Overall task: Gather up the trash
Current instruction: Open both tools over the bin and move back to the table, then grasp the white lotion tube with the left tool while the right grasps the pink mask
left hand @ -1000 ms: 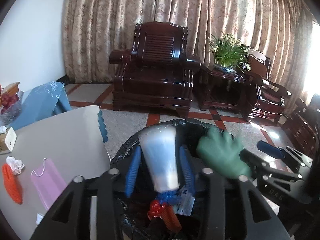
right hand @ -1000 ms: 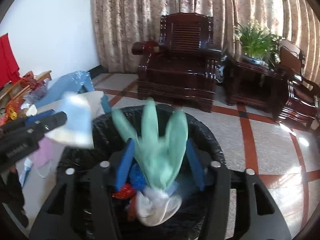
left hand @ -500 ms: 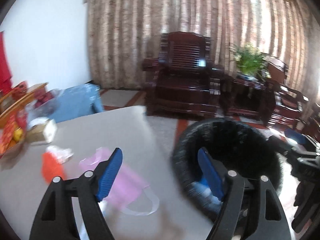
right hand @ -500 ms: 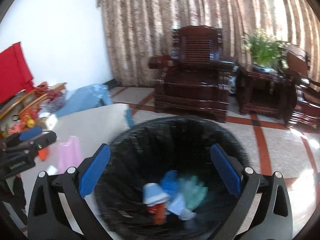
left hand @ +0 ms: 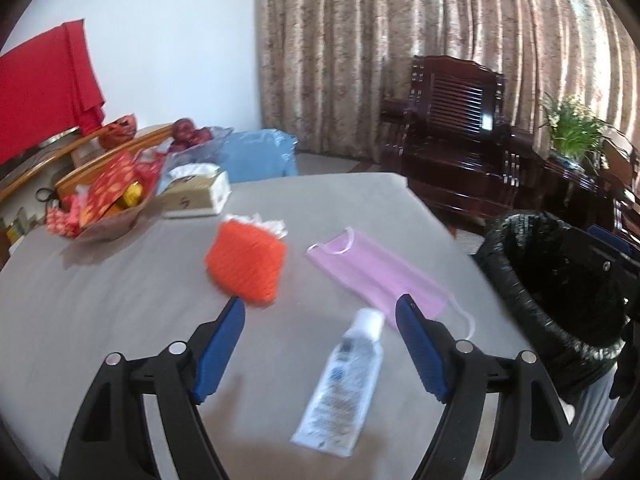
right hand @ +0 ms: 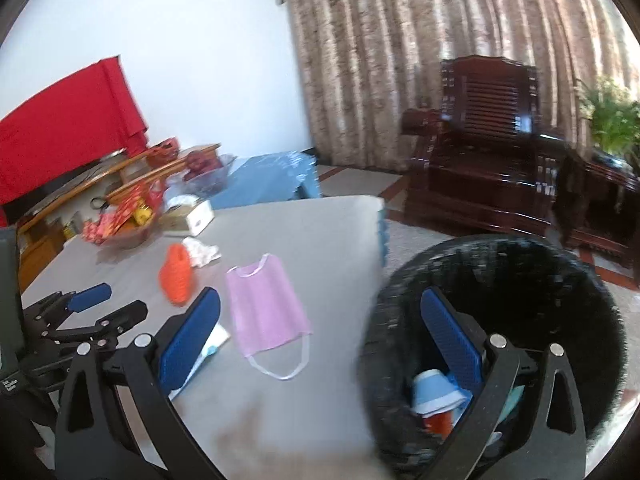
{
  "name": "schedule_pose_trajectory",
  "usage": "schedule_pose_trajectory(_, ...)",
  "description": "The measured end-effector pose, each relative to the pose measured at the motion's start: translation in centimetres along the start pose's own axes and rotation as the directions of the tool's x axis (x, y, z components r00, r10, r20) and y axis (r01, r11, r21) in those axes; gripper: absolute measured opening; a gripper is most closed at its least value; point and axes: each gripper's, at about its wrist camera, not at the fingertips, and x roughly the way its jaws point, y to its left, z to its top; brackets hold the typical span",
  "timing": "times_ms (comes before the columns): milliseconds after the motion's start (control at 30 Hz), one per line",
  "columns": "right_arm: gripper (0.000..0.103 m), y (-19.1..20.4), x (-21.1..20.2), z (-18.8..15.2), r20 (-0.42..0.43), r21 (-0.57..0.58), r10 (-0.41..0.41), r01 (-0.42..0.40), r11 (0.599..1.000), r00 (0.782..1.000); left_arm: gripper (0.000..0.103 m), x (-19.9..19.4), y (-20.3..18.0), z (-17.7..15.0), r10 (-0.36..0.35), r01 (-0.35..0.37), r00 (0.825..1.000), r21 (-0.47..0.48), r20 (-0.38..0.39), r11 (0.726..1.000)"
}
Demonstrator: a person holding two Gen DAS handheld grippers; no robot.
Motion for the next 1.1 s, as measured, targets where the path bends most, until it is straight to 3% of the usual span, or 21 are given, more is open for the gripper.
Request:
schedule_pose_trajectory(300,0.098,3.2,1.7,-1.2,-0.050,-0.064,0.031,-0.034,0.997,0.998,0.076,1.6,1.6,-2.3,-0.007,0.005,0.998,-0.036,-0.063,0.999)
schedule_pose_trajectory(800,0.098,1.3,3.3,-1.8,-0.090,-0.051,-0.001,-0.003,0.999,0.996,0.076,6.6,-1.6,-3.3,-0.080,0.080,0.984,-0.012,-0.156,0.997)
schedule_pose_trajectory(1100,0.098,0.4,3.9,-1.6,-0.098,-0.038,-0.006,0.002,0.999,0.995,0.075,9.6,-2.1,-3.4,-0.104,0.098,0.962,-0.036,-0.254,0.995)
